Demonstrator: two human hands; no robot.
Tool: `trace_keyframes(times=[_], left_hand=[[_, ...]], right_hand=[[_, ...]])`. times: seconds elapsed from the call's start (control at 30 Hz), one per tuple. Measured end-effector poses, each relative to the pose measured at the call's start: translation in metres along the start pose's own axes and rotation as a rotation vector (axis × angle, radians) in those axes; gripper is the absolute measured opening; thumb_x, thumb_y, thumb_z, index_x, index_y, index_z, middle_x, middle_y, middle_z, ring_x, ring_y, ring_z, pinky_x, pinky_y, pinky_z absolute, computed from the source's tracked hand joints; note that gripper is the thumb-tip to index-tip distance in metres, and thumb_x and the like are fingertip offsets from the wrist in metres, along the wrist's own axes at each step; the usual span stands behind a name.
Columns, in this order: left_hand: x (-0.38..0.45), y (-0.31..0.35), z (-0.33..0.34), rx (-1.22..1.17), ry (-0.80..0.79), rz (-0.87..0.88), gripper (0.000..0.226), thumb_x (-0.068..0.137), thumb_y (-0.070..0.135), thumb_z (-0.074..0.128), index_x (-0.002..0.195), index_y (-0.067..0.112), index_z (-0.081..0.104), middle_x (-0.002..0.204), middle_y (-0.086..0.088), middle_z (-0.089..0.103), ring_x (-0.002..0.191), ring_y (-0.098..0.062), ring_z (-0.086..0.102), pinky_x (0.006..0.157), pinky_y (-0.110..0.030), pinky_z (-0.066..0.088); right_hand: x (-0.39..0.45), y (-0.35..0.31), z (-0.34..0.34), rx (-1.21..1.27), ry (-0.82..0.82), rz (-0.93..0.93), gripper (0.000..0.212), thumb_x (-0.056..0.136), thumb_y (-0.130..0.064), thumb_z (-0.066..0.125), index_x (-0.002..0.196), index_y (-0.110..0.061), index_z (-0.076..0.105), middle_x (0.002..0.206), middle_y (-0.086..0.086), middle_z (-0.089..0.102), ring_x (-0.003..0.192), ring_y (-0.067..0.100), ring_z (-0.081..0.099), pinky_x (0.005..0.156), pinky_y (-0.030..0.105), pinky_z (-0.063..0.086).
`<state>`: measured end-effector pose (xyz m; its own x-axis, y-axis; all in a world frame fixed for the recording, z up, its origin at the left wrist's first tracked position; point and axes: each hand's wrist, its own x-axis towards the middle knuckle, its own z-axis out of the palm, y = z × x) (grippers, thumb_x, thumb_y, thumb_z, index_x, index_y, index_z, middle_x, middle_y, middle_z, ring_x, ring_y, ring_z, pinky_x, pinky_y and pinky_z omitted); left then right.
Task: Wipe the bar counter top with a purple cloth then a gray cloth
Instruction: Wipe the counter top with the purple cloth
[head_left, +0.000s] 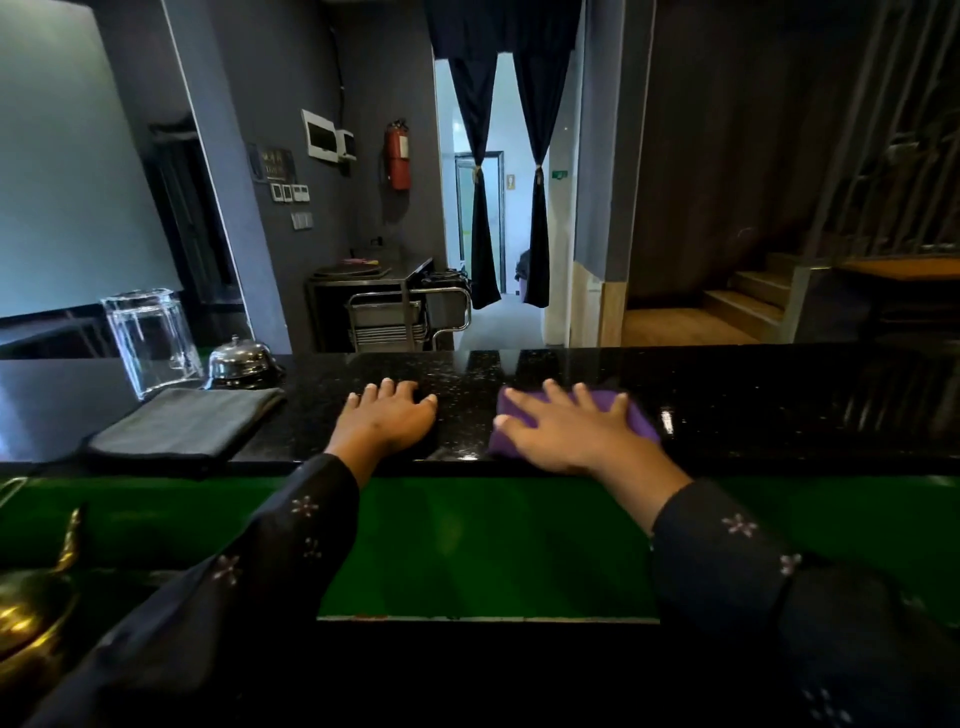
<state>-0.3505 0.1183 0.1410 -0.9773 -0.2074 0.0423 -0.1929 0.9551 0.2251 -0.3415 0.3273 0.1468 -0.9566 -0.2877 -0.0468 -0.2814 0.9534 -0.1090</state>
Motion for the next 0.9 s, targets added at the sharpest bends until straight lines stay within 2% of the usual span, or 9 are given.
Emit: trace_keyframes(times=[0.07, 0.2, 0.27, 0.37, 0.6, 0.77, 0.9], left_hand=[[-0.001, -0.002, 0.000, -0.005, -0.016, 0.014, 0.060, 0.098, 0.049, 0.022, 0.150, 0.020, 0.019, 0.159, -0.009, 0.011, 0.146, -0.028, 0.008, 0.117, -0.046, 0.003], [0.005, -0.014, -0.006, -0.002, -0.043, 0.118, 0.065, 0.097, 0.055, 0.024, 0.149, 0.017, 0.022, 0.158, -0.011, 0.015, 0.146, -0.028, 0.013, 0.117, -0.045, 0.007], [0.012, -0.028, -0.011, 0.025, -0.042, 0.150, 0.067, 0.095, 0.058, 0.025, 0.149, 0.018, 0.023, 0.158, -0.010, 0.017, 0.145, -0.026, 0.016, 0.117, -0.045, 0.009], [0.016, -0.045, -0.010, 0.049, -0.020, 0.142, 0.069, 0.093, 0.062, 0.021, 0.150, 0.022, 0.021, 0.159, -0.008, 0.014, 0.146, -0.024, 0.012, 0.118, -0.046, 0.006], [0.020, -0.048, -0.003, 0.014, 0.002, 0.148, 0.067, 0.094, 0.061, 0.020, 0.150, 0.026, 0.017, 0.160, -0.005, 0.008, 0.147, -0.021, 0.005, 0.117, -0.041, 0.001], [0.019, -0.048, -0.005, 0.017, -0.011, 0.133, 0.067, 0.093, 0.061, 0.021, 0.150, 0.024, 0.019, 0.160, -0.006, 0.011, 0.147, -0.023, 0.007, 0.117, -0.042, 0.002], [0.015, -0.046, -0.008, 0.019, -0.027, 0.132, 0.067, 0.095, 0.059, 0.021, 0.150, 0.022, 0.018, 0.159, -0.008, 0.010, 0.147, -0.023, 0.007, 0.117, -0.042, 0.002]], right_hand=[[-0.013, -0.023, 0.007, -0.020, 0.021, -0.043, 0.063, 0.089, -0.073, 0.012, 0.148, -0.052, 0.001, 0.163, -0.001, -0.006, 0.148, 0.034, -0.007, 0.108, 0.069, -0.012], [-0.025, -0.027, 0.011, -0.010, 0.035, -0.020, 0.061, 0.088, -0.074, 0.010, 0.146, -0.056, 0.001, 0.162, -0.005, -0.007, 0.148, 0.028, -0.008, 0.109, 0.065, -0.012], [-0.009, -0.028, 0.004, 0.007, -0.012, 0.012, 0.061, 0.088, -0.074, 0.012, 0.146, -0.057, 0.000, 0.162, -0.007, -0.008, 0.148, 0.028, -0.008, 0.109, 0.065, -0.012], [0.035, -0.029, -0.005, 0.029, -0.070, 0.072, 0.062, 0.089, -0.074, 0.015, 0.147, -0.054, 0.001, 0.162, -0.006, -0.009, 0.148, 0.030, -0.009, 0.109, 0.067, -0.012], [0.136, -0.038, -0.016, 0.047, -0.063, 0.163, 0.068, 0.088, -0.075, 0.016, 0.149, -0.049, 0.004, 0.163, 0.001, -0.006, 0.147, 0.036, -0.006, 0.108, 0.069, -0.010], [0.121, -0.036, -0.009, 0.053, -0.056, 0.111, 0.066, 0.088, -0.075, 0.015, 0.149, -0.050, 0.005, 0.163, -0.001, -0.005, 0.148, 0.034, -0.005, 0.109, 0.068, -0.009], [0.058, -0.039, -0.001, 0.027, -0.064, -0.022, 0.059, 0.090, -0.072, 0.014, 0.146, -0.055, 0.003, 0.163, -0.005, -0.005, 0.149, 0.027, -0.003, 0.112, 0.064, -0.006]])
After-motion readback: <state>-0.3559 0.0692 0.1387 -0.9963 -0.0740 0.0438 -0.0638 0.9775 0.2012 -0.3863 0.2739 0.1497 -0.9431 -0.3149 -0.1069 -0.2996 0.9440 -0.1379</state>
